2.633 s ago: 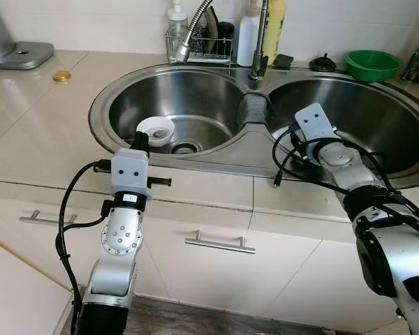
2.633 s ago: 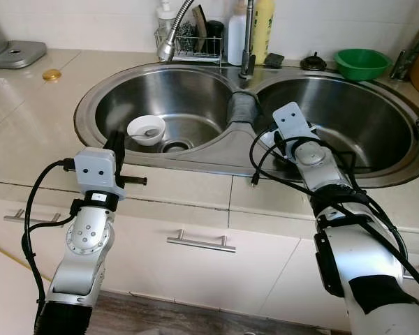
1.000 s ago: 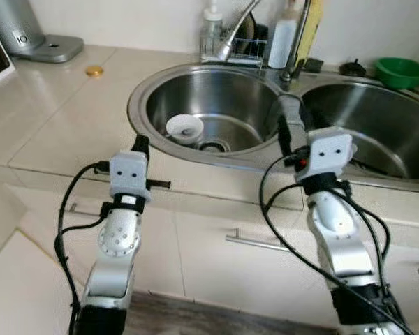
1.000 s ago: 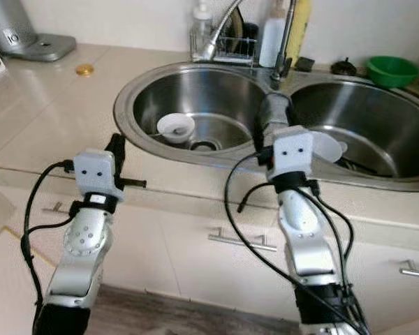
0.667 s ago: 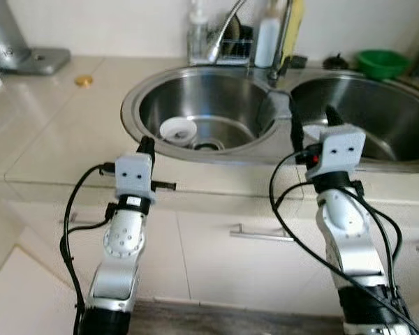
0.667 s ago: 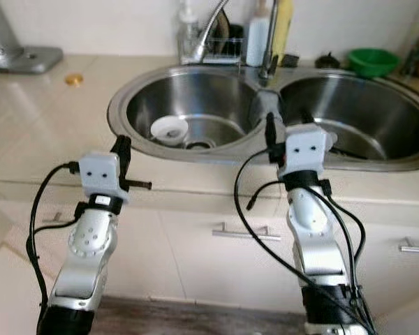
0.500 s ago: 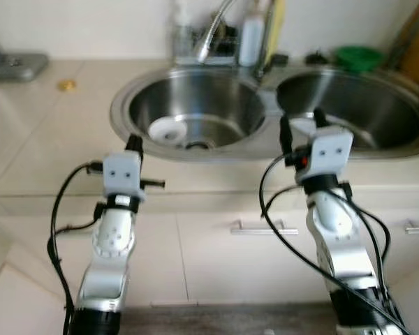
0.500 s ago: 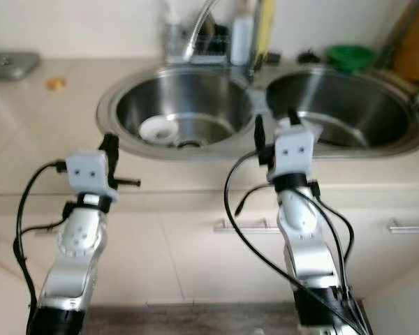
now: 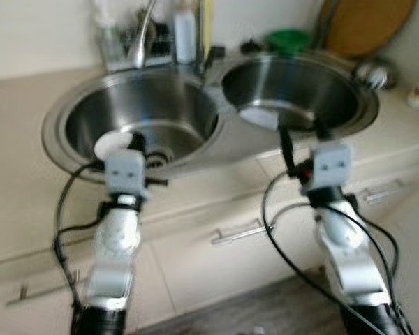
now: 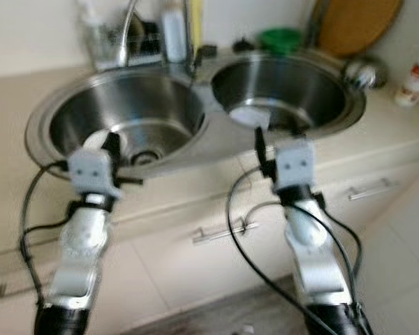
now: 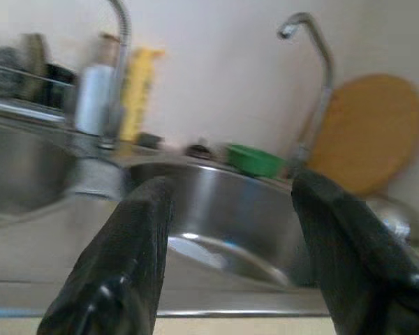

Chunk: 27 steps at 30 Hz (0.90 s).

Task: Kitchen organization

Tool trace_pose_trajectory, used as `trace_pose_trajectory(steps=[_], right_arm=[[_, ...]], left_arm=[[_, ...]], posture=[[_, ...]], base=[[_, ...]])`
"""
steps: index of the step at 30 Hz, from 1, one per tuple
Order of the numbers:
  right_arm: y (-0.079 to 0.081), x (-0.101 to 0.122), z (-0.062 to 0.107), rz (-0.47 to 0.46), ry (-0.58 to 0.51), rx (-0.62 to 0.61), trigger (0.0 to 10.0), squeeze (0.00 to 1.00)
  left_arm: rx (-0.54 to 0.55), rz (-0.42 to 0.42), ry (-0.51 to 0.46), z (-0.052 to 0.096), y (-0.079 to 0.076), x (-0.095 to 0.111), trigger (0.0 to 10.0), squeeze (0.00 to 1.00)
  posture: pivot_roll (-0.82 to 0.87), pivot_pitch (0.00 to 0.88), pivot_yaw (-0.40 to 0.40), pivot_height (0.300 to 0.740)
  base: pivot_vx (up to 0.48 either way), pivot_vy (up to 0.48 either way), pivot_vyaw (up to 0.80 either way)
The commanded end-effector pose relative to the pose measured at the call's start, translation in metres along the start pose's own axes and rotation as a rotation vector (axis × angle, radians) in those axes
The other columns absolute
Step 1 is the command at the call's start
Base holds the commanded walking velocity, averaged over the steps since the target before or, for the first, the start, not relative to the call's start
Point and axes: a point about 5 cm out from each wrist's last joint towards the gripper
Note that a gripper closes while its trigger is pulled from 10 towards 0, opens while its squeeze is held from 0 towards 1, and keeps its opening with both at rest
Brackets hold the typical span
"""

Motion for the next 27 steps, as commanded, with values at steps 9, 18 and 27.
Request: trace_pose_trajectory(steps=[9, 18, 27], right_arm=[[0.0051, 0.0056, -0.001, -0.001, -0.021, -0.005, 10.0, 0.0], [0.0045, 0.0043, -0.0013, 0.003, -0.016, -0.015, 10.0, 0.0], [0.0036, 0.0036, -0.0017, 0.007, -0.014, -0.025, 10.0, 0.0]], left_arm=[[0.001, -0.027, -0.01, 0.0006, 0.0056, 0.0021, 10.0, 0.0], [-0.004, -0.026, -0.014, 0.0009, 0.0051, 0.0024, 10.0, 0.0], [-0.007, -0.021, -0.014, 0.0008, 0.0044, 0.002, 10.0, 0.0]], posture=[[0.01, 0.025, 0.009, 0.74], [0.01, 0.026, 0.007, 0.74], [0.01, 0.025, 0.008, 0.74]], base=[[0.0, -0.069, -0.8], [0.0, -0.45, -0.8], [0.0, -0.48, -0.8]])
Point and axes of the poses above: a point about 5 cm out from each wrist's last joint towards the gripper, its own z axis pointing back from the gripper into the wrist, its own x axis along the axis of the wrist's last joint, y = z × x, and after that the axes turned 13 degrees about z, right-handed
